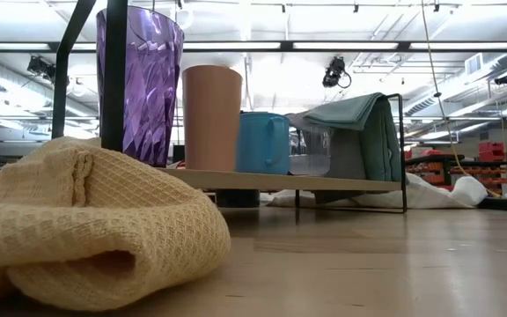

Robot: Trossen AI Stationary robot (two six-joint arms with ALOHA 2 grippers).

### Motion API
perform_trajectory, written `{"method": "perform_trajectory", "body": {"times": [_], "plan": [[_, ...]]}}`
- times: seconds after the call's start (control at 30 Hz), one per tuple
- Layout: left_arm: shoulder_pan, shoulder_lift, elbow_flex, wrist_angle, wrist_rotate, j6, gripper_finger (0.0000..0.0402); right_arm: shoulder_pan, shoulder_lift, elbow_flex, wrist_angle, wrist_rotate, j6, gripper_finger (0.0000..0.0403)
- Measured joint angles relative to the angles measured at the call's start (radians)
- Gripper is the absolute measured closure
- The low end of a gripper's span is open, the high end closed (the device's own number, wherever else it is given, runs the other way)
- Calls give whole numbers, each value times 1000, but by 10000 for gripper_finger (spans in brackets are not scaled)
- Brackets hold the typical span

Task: Stack small to large cups/mugs on shelf
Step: Put the transparent mug on the shelf

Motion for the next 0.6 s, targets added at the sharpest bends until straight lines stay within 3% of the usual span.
{"method": "perform_trajectory", "body": {"times": [0.6], "plan": [[0, 0, 0, 0, 20, -5, 319, 5, 0, -240, 235, -33, 134, 285]]}}
